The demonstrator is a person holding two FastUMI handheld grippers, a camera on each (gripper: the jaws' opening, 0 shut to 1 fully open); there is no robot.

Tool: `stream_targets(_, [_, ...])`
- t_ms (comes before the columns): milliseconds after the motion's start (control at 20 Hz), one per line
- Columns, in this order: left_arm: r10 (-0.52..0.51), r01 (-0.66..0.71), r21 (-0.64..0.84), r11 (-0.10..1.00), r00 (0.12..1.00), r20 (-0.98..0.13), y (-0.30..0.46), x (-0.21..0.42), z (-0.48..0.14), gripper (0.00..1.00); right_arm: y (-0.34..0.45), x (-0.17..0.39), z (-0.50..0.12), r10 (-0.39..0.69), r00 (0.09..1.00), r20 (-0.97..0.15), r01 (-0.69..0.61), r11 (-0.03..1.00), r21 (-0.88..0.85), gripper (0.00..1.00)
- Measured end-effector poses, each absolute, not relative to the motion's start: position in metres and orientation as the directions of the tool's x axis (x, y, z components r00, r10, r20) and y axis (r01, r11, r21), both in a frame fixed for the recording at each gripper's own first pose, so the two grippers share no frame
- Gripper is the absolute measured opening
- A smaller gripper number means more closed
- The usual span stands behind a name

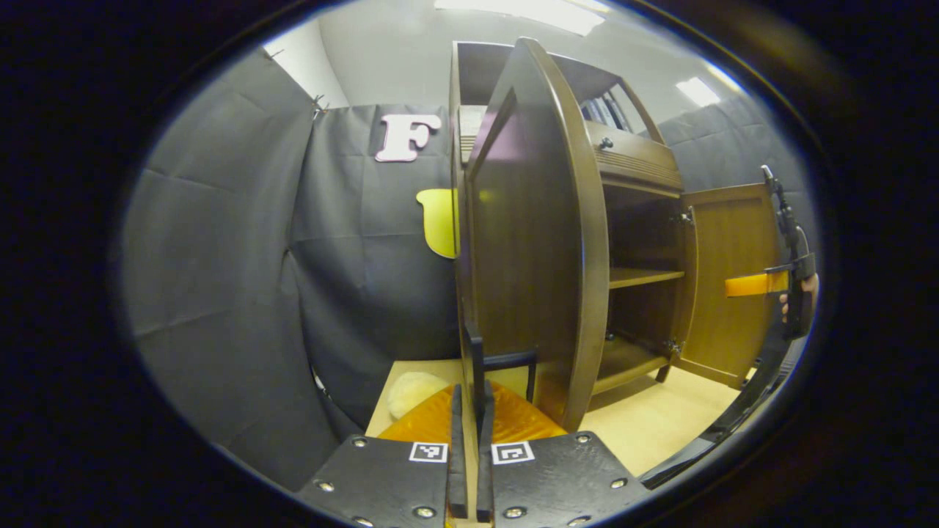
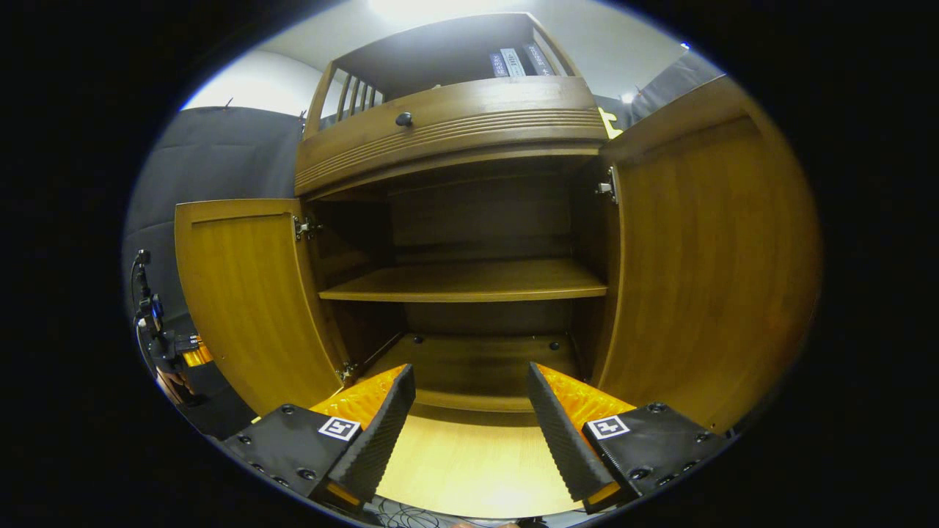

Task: Open the right door of the double-door shoe cabinet with the right hand, and open the left door with the left hand.

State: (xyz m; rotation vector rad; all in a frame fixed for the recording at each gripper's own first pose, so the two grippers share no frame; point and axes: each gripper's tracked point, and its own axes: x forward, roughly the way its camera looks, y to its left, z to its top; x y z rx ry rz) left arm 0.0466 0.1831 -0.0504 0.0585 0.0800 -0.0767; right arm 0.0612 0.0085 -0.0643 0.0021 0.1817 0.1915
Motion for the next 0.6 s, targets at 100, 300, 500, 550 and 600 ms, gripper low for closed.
stream_targets(100, [-0.035,0.043,0.08,0.996,0.995,-0.091,0.196,0.036,-0.049,0.07,0.001,0.063,-0.064,0.173,0.968,-0.18,-0.173,0.985,0.016,0.93])
stream_targets(300, [0.052,-0.05,0.027,0.998,0.997,-0.06,0.222,-0.006,-0.035,0.07,-0.012,0.067,-0.06,0.145,0.975,-0.166,-0.146,0.989,0.006,0.92])
stream_targets(500, [0.12,-0.119,0.048,0.992,0.993,-0.014,0.213,-0.045,-0.008,0.07,-0.015,0.069,-0.059,0.144,0.976,-0.166,-0.148,0.989,-0.012,0.93])
stream_targets(550, [0.13,-0.129,0.057,0.99,0.992,-0.005,0.207,-0.052,-0.001,0.07,-0.015,0.069,-0.057,0.147,0.976,-0.164,-0.151,0.988,-0.016,0.93])
stream_targets(600, [0.13,-0.13,0.061,0.99,0.991,0.005,0.199,-0.058,0.008,0.07,-0.014,0.068,-0.056,0.15,0.976,-0.16,-0.155,0.988,-0.021,0.93])
